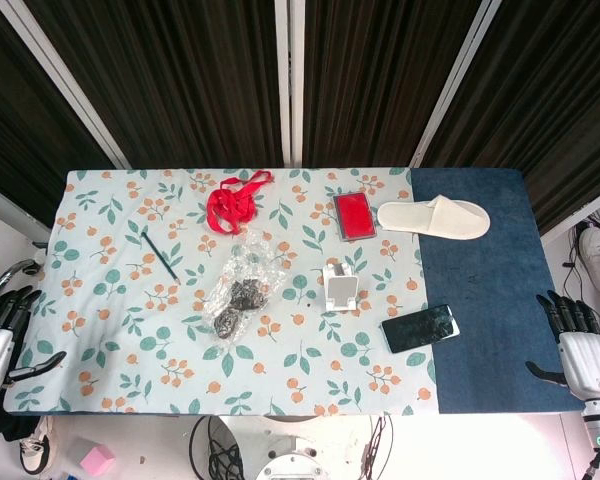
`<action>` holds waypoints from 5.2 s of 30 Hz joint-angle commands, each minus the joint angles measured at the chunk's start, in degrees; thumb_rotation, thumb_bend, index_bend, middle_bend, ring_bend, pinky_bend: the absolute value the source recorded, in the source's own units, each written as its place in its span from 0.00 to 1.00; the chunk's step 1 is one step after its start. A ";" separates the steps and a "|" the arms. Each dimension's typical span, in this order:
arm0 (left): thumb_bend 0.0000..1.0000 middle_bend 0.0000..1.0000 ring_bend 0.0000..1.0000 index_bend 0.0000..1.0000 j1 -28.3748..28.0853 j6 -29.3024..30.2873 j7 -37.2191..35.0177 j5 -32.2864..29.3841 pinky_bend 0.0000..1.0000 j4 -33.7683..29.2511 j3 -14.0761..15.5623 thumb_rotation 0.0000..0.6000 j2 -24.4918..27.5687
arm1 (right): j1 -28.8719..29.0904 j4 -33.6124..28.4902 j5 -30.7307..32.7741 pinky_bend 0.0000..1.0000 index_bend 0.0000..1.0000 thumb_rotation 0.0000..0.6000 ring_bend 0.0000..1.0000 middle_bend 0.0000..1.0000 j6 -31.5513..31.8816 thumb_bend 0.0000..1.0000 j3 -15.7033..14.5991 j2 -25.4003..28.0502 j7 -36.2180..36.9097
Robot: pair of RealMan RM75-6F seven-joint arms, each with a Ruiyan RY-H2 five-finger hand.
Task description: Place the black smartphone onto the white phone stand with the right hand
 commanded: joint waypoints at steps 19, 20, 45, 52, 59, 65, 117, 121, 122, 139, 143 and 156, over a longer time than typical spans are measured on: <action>0.04 0.07 0.08 0.09 -1.25 -1.42 0.14 0.66 0.20 -0.28 -0.01 0.14 -1.30 | 9.80 -12.13 -2.32 0.00 0.00 1.00 0.00 0.00 -15.23 0.13 0.32 9.16 -3.29; 0.04 0.07 0.08 0.09 -1.23 -1.41 -0.01 0.74 0.20 -0.04 0.07 0.14 -1.58 | 11.39 -12.89 -2.08 0.00 0.00 1.00 0.00 0.00 -17.14 0.14 0.83 9.37 -4.89; 0.04 0.07 0.08 0.09 -1.71 -3.60 -0.03 -0.28 0.20 -1.82 0.68 0.15 -0.81 | 26.99 -13.07 15.60 0.00 0.06 1.00 0.00 0.00 -36.55 0.10 0.83 0.03 -28.85; 0.04 0.07 0.08 0.09 -1.80 -3.82 -0.30 -0.03 0.20 -1.71 0.92 0.15 -1.02 | 26.97 -11.30 15.94 0.00 0.15 1.00 0.00 0.00 -34.97 0.10 -0.15 -1.94 -28.74; 0.04 0.07 0.08 0.09 -1.77 -3.84 -0.80 -0.31 0.20 -1.84 0.86 0.14 -0.60 | 27.30 -9.96 15.85 0.00 0.20 1.00 0.00 0.00 -34.15 0.11 -0.49 -3.13 -27.90; 0.04 0.07 0.09 0.09 -1.95 -4.03 -0.87 -0.26 0.20 -1.90 0.83 0.14 -0.67 | 27.70 -9.60 15.73 0.00 0.21 1.00 0.00 0.00 -33.97 0.12 -0.80 -3.45 -27.45; 0.04 0.07 0.08 0.09 -1.79 -4.27 -3.26 -0.83 0.20 -0.42 0.95 0.14 -1.33 | 25.33 -10.94 2.74 0.09 0.71 1.00 0.41 0.45 -18.32 0.28 0.47 -1.33 -24.12; 0.04 0.07 0.08 0.09 -1.62 -3.52 -3.41 -0.70 0.20 -0.62 0.74 0.14 -1.09 | 26.49 -14.52 -1.97 0.08 0.70 1.00 0.41 0.45 -13.54 0.28 3.41 1.91 -27.38; 0.04 0.07 0.08 0.09 -1.55 -3.41 -3.61 -0.79 0.20 -0.59 0.68 0.14 -1.13 | 27.09 -15.24 -3.97 0.08 0.70 1.00 0.41 0.44 -12.64 0.28 3.98 2.86 -29.25; 0.04 0.08 0.09 0.09 -0.70 -3.06 -5.99 -1.29 0.20 0.49 0.96 0.15 -1.45 | 41.04 -14.01 -17.96 0.12 0.66 1.00 0.41 0.45 -26.63 0.25 8.15 2.97 -61.54; 0.04 0.08 0.08 0.09 -0.48 -2.87 -7.08 -1.42 0.20 1.48 0.90 0.15 -2.01 | 43.90 -13.68 -19.43 0.11 0.65 1.00 0.41 0.44 -30.71 0.25 8.37 2.71 -65.33; 0.04 0.08 0.08 0.09 -0.60 -3.51 -8.90 -1.69 0.20 3.27 0.75 0.14 -2.77 | 51.66 -7.98 -29.55 0.07 0.62 1.00 0.41 0.41 -36.20 0.25 3.84 3.84 -57.47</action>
